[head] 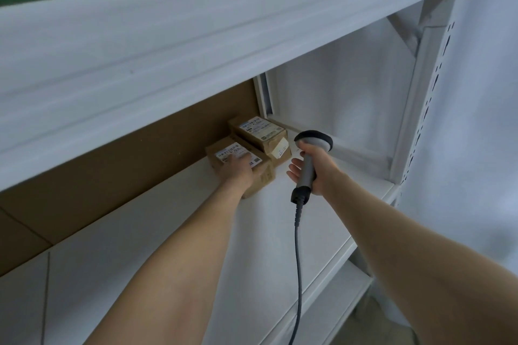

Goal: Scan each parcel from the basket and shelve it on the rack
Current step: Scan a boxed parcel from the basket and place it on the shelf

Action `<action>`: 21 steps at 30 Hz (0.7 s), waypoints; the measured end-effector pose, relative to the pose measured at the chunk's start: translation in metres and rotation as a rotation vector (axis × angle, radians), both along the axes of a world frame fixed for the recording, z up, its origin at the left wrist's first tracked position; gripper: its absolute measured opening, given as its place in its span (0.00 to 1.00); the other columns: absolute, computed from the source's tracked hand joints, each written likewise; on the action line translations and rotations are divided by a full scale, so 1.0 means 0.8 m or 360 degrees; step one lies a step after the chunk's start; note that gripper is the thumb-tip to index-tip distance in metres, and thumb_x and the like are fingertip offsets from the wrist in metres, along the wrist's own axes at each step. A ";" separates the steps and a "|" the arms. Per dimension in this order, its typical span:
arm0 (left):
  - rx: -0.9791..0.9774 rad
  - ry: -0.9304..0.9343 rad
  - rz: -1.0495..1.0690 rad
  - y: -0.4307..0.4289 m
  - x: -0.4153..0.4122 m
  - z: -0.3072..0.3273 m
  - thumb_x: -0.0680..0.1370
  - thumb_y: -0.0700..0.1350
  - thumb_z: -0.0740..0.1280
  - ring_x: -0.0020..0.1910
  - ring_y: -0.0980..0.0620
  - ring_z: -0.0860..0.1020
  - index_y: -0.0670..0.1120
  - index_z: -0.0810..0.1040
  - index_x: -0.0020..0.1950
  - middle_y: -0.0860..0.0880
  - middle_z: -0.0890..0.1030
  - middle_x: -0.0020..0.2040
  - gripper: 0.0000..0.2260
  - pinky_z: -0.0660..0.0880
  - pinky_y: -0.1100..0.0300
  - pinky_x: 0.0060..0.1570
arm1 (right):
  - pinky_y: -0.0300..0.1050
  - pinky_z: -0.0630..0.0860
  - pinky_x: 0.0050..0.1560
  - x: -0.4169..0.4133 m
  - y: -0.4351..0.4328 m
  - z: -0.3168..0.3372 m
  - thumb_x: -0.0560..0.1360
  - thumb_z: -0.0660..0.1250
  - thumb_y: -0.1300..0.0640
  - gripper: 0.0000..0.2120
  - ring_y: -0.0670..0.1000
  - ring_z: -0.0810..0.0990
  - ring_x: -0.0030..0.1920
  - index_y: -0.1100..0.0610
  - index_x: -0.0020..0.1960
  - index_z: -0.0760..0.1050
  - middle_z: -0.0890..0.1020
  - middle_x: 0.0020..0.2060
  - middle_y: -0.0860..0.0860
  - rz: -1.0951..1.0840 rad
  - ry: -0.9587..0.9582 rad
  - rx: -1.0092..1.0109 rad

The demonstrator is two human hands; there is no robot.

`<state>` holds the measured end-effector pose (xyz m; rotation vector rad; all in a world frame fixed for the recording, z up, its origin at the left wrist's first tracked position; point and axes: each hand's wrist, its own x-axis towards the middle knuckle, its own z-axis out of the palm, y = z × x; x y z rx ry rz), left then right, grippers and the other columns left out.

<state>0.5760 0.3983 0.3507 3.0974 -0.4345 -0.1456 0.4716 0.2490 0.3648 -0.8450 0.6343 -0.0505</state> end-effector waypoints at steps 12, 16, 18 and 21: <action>-0.0158 -0.0078 0.0177 -0.027 0.003 -0.007 0.79 0.42 0.63 0.74 0.33 0.48 0.57 0.60 0.74 0.41 0.49 0.76 0.26 0.54 0.31 0.68 | 0.48 0.81 0.38 0.011 -0.007 -0.010 0.75 0.72 0.52 0.23 0.53 0.81 0.47 0.60 0.65 0.71 0.79 0.49 0.57 -0.0034 0.0004 0.0032; -0.0165 -0.0170 -0.0324 -0.035 0.000 -0.021 0.78 0.38 0.62 0.75 0.38 0.50 0.58 0.63 0.73 0.43 0.51 0.75 0.27 0.57 0.35 0.67 | 0.48 0.80 0.37 0.014 -0.007 -0.013 0.75 0.72 0.52 0.24 0.53 0.80 0.45 0.61 0.66 0.71 0.78 0.49 0.57 -0.0047 0.0003 0.0054; 0.0005 -0.0099 -0.0453 -0.043 0.005 -0.024 0.80 0.39 0.58 0.76 0.38 0.44 0.62 0.55 0.75 0.45 0.44 0.77 0.29 0.50 0.29 0.66 | 0.48 0.80 0.37 0.016 -0.009 -0.015 0.75 0.72 0.52 0.24 0.53 0.80 0.44 0.61 0.66 0.71 0.79 0.48 0.57 -0.0048 0.0005 0.0061; 0.0321 -0.0057 -0.0434 -0.053 0.019 -0.027 0.82 0.43 0.54 0.76 0.35 0.41 0.60 0.49 0.77 0.47 0.39 0.78 0.27 0.48 0.24 0.64 | 0.48 0.81 0.37 0.018 -0.014 -0.018 0.74 0.73 0.52 0.24 0.53 0.80 0.43 0.61 0.65 0.71 0.79 0.48 0.57 -0.0052 0.0014 0.0061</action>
